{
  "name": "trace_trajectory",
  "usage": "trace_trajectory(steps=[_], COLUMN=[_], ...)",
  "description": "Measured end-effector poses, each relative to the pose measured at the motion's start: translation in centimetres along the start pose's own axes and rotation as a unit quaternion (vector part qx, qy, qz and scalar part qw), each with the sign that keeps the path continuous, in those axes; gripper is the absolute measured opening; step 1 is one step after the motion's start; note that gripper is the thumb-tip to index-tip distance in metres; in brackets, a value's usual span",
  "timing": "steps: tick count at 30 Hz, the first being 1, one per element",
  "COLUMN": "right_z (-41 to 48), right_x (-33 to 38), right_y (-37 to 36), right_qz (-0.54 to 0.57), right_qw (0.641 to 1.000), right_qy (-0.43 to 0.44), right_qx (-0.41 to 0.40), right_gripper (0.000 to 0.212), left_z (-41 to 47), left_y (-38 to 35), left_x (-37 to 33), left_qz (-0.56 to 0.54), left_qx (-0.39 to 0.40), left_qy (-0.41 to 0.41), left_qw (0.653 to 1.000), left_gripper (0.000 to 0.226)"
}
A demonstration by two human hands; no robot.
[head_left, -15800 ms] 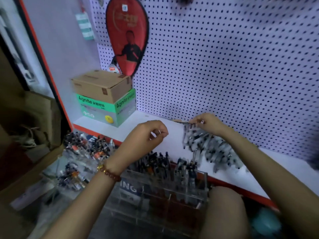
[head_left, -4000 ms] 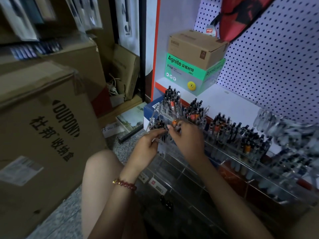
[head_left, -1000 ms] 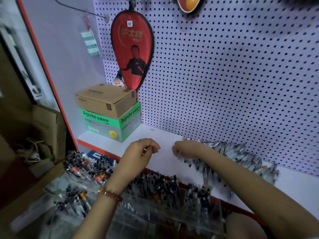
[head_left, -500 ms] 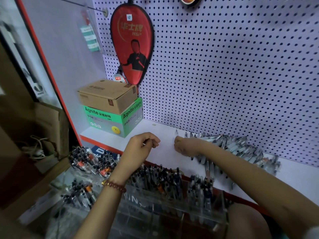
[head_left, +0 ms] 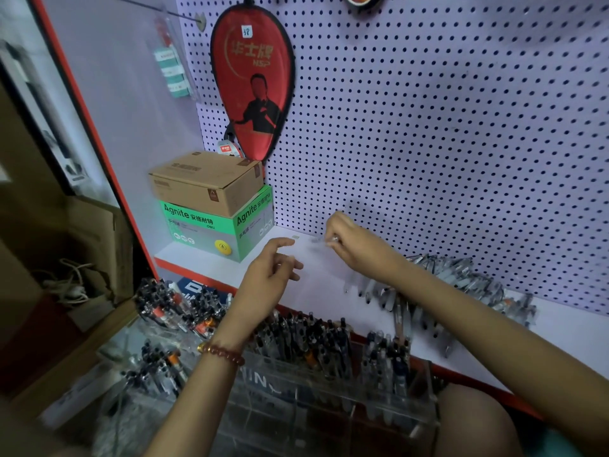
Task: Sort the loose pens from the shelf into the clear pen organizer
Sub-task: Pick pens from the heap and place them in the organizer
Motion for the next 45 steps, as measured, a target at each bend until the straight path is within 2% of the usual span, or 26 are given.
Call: trace_trajectory(steps=[2,3,5,7,10,12,14,15,16,18,20,21,24,26,28,31,34,37,40,45], right_z=[-0.4,-0.8,-1.4,-1.6,-1.4,-0.9,-0.5,-0.4,-0.5,-1.3,-1.9,-2.1,-1.7,-1.6,-1.4,-0.7,0.0,-0.1,-0.9,-1.8], right_x=[2.6,3.8,5.4,6.2,6.6,4.8,1.2,-0.7,-2.4,-4.7,-5.1,-5.0,-4.5,-4.0,-3.4,-1.7,1.6,6.0,10.2,14.8], right_y=[1.6,2.0,2.0,1.2,0.1,-0.3,-0.6,-0.8,-1.2,-2.6,-3.8,-4.4,-4.8,-4.5,-3.9,-1.4,1.5,3.9,4.9,3.1], right_qz=[0.052,0.079,0.113,0.133,0.193,0.202,0.144,0.080,0.002,-0.111,-0.137,-0.136,-0.151,-0.155,-0.134,-0.018,0.002,0.041,0.022,0.025], right_qw=[0.995,0.991,0.988,0.988,0.979,0.976,0.981,0.984,0.980,0.940,0.914,0.917,0.931,0.936,0.953,0.983,0.997,0.991,0.971,0.954], right_qy=[0.046,0.064,0.083,0.080,0.015,-0.066,-0.130,-0.144,-0.148,-0.148,-0.137,-0.126,-0.101,-0.073,-0.061,-0.126,-0.081,0.027,0.126,0.177], right_qx=[-0.073,-0.084,-0.071,-0.025,0.067,0.049,0.025,0.061,0.132,0.286,0.356,0.354,0.315,0.308,0.266,0.136,-0.014,-0.128,-0.202,-0.240], right_gripper=[0.005,0.007,0.012,0.014,0.011,0.007,0.013,0.017,0.022,0.034,0.041,0.040,0.019,0.014,0.010,0.016,0.006,0.016,0.019,0.014], left_z=[-0.1,-0.1,-0.2,-0.2,-0.2,-0.1,0.0,-0.1,-0.1,-0.1,0.0,0.0,0.1,0.0,0.0,-0.1,-0.3,-0.7,-1.8,-5.0], left_y=[0.0,-0.1,0.0,0.3,0.7,0.8,0.9,0.8,0.7,0.6,0.4,0.4,0.5,0.5,0.5,0.7,0.7,0.9,1.9,4.7], left_x=[-0.3,-0.6,-1.0,-1.3,-1.3,-1.1,-1.1,-1.2,-1.1,-1.0,-0.8,-0.7,-0.7,-0.7,-0.8,-0.8,-1.3,-2.5,-4.3,-6.4], left_qz=[-0.029,-0.048,-0.095,-0.136,-0.167,-0.163,-0.157,-0.152,-0.146,-0.134,-0.125,-0.124,-0.131,-0.132,-0.125,-0.112,-0.106,-0.147,-0.234,-0.336], left_qx=[-0.003,-0.004,-0.011,-0.029,-0.043,-0.060,-0.065,-0.063,-0.061,-0.057,-0.057,-0.056,-0.057,-0.059,-0.061,-0.062,-0.059,-0.058,-0.056,-0.033], left_qy=[0.003,0.006,0.014,0.010,-0.020,-0.033,-0.037,-0.039,-0.041,-0.048,-0.053,-0.052,-0.044,-0.042,-0.041,-0.038,-0.031,-0.020,0.003,0.008], left_qw=[1.000,0.999,0.995,0.990,0.985,0.984,0.985,0.986,0.987,0.988,0.989,0.989,0.989,0.989,0.989,0.991,0.992,0.987,0.971,0.941], left_gripper=[0.020,0.019,0.024,0.026,0.019,0.014,0.013,0.014,0.015,0.014,0.015,0.014,0.012,0.012,0.012,0.013,0.016,0.015,0.020,0.031])
Point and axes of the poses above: each hand's wrist, its own z-axis towards the middle knuckle, its own y-axis out of the back of the hand, x = y × z, the point moved 2 cm from there along z, towards the middle knuckle, and after that the axes turned 6 degrees about -x, right-handed, at the moved point
